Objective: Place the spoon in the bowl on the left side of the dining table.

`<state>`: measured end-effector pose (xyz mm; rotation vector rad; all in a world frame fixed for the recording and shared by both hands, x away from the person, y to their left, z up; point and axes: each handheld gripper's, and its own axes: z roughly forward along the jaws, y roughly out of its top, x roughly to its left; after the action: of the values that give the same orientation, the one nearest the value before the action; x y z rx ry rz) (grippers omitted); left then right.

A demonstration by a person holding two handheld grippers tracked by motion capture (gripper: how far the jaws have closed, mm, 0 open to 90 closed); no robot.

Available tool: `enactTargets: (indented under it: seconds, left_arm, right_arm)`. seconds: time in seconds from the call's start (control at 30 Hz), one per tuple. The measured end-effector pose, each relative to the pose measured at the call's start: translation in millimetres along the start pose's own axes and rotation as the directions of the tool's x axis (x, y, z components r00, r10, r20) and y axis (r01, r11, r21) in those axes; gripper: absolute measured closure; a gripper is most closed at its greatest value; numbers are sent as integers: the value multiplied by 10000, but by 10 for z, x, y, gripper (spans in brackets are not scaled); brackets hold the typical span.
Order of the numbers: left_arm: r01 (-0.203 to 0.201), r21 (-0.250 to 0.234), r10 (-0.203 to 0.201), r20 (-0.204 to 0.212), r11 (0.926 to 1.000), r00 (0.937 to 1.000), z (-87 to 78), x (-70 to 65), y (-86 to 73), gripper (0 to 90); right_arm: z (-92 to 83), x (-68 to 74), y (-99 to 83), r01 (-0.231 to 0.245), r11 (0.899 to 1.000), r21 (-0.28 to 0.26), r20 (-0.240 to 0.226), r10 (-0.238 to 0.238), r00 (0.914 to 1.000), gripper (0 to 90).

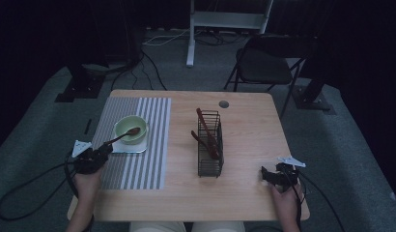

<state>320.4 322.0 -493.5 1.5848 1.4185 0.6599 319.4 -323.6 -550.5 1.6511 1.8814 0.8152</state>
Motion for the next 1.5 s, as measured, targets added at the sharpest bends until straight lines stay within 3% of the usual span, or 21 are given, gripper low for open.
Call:
enactTargets:
  seconds: [0.17,0.2,0.47,0.53,0.57,0.67,0.73,1.03,1.1,1.33,1.5]
  left_arm:
    - [-279,278,286,-246,9992,9993,-10,-38,-60,575]
    - [-257,327,264,-219,9991,9994,-13,-41,-72,512]
    - [16,657,-13,-57,9978,10000,-115,-54,-150,283]
    - [43,782,-33,-124,9969,9999,-132,-59,-167,261]
    - [154,881,-153,-16,9960,9999,-138,-55,-177,205]
    - [77,1110,-73,-42,9938,10000,-159,-55,-227,186]
    - [131,1373,-130,-15,9904,9999,-157,-41,-258,101]
    - [-173,1448,188,-91,9893,9998,-289,-9,-389,84]
    - [-290,1540,287,45,9876,9996,-322,-9,-423,21]
    - [-569,1527,585,-61,9866,9983,-432,-37,-533,20]
    - [-603,1624,588,141,9849,9982,-502,-51,-647,21]
  right_arm:
    - [0,0,0,0,10000,-1,0,0,10000,120]
    - [0,0,0,0,10000,-1,0,0,10000,120]
    - [0,1,0,-11,10000,-5,-1,11,10000,120]
    - [0,1,0,-12,10000,-5,-2,12,10000,120]
    - [0,1,0,-11,10000,-5,-2,11,10000,120]
    - [0,1,0,-10,10000,-5,-2,10,10000,120]
    - [0,1,0,-10,10000,-4,-1,10,10000,120]
    - [0,1,0,-9,10000,-4,-1,9,10000,120]
    - [0,1,0,-10,10000,-4,-1,10,10000,120]
    - [0,1,0,-9,10000,-4,-1,9,10000,120]
    - [0,1,0,-6,10000,-6,-2,6,10000,120]
